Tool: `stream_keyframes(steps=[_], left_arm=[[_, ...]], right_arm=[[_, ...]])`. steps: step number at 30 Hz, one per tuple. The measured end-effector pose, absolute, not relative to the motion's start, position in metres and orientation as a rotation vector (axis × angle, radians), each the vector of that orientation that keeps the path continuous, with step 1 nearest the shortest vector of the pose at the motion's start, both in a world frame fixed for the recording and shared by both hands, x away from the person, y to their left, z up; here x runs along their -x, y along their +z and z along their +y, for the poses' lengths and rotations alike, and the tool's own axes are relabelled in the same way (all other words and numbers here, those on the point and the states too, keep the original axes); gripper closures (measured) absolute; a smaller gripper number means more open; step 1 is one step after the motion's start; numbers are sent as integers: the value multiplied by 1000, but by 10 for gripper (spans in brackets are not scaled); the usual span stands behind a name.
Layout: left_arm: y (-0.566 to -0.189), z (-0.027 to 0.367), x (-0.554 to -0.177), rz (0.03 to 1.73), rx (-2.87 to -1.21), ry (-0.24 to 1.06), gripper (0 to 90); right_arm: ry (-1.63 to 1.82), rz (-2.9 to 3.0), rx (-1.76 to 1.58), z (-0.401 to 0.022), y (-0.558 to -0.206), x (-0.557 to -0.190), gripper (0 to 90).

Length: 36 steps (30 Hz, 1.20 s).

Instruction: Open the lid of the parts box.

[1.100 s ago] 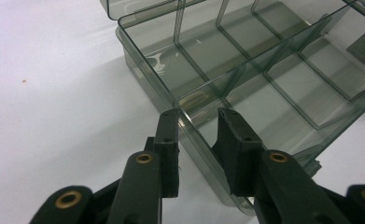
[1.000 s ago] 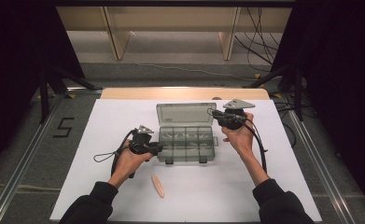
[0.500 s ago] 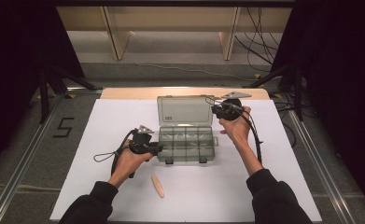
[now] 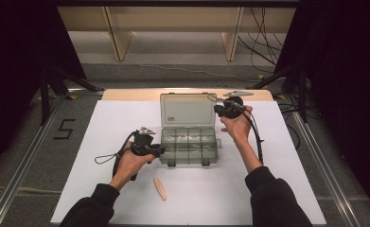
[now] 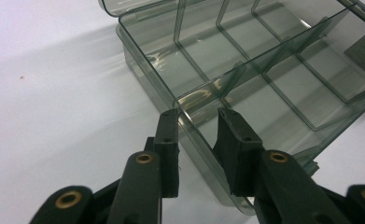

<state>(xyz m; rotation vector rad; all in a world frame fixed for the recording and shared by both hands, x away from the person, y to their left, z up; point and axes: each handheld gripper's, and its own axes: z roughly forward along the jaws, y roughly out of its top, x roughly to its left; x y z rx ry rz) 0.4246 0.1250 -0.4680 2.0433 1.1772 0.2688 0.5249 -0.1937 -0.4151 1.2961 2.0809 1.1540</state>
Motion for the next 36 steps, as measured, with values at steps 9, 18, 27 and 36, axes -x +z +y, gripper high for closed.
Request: stream_keyframes(steps=[9,18,27,36], left_arm=[[-468,126,-425,1204,-2028,241,696],[-468,126,-425,1197,-2026,228,692],[-468,127,-425,1196,-2024,235,660],[-461,131,-421,1165,-2011,262,529]], right_arm=[[1147,2063,-1314,-192,-418,-527,854],[1139,2053,-1295,-191,-423,-530,854],[1166,2071,-1298,-187,-424,-527,818],[1236,2084,-1188,-188,-414,-515,626]])
